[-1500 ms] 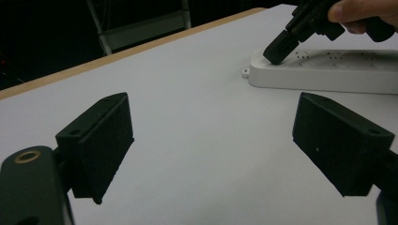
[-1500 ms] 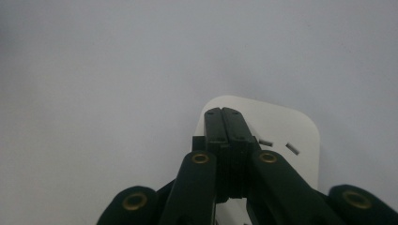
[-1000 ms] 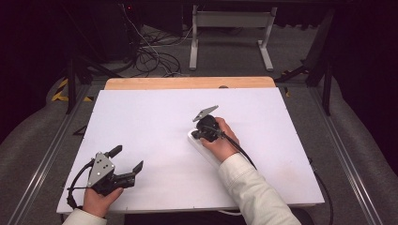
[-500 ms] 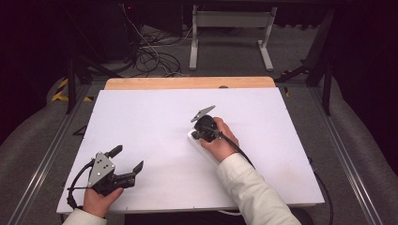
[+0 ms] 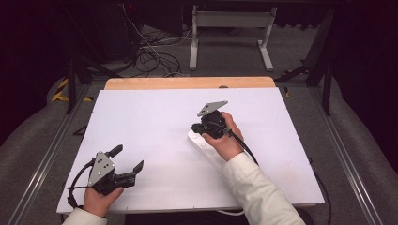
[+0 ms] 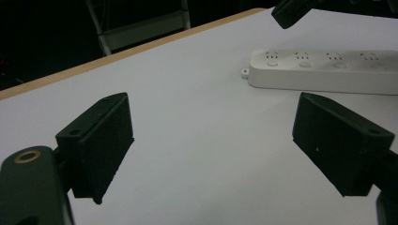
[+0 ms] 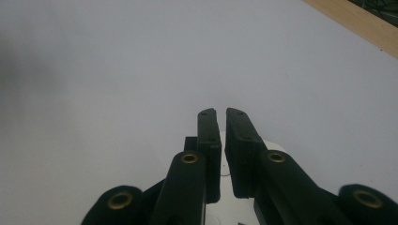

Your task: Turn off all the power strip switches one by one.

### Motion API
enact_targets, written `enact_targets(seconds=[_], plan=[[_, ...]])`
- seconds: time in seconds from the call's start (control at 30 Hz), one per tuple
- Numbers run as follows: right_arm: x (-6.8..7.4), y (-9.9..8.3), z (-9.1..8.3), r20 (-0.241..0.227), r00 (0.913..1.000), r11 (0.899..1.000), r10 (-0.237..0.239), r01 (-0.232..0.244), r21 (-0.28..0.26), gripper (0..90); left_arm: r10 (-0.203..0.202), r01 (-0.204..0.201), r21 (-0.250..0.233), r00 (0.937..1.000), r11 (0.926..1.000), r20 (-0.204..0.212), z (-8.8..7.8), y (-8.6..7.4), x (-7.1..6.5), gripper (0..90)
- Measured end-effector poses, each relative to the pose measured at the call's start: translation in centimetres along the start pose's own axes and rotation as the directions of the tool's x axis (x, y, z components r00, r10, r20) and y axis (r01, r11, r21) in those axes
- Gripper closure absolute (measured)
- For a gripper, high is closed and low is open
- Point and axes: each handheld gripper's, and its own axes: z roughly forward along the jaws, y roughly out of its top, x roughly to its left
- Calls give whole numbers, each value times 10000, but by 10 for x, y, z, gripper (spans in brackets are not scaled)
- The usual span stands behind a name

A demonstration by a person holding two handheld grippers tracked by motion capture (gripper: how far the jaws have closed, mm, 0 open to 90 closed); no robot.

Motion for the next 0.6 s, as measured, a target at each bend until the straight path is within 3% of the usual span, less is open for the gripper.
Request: enact_targets(seconds=[0.17, 0.53, 0.6], plan=[[4, 1, -3, 53, 9999, 9999, -151, 151, -35, 819, -58, 58, -14, 10000, 10000, 20, 1, 0, 0, 134], [7, 0, -25, 37, 9991, 9976, -413, 414, -554, 456, -78, 79, 11, 10000, 10000, -25, 0, 0, 1, 134], [8, -2, -30, 41, 9987, 9964, -513, 514, -667, 425, -76, 76, 12, 10000, 10000, -32, 0, 0, 1, 134]])
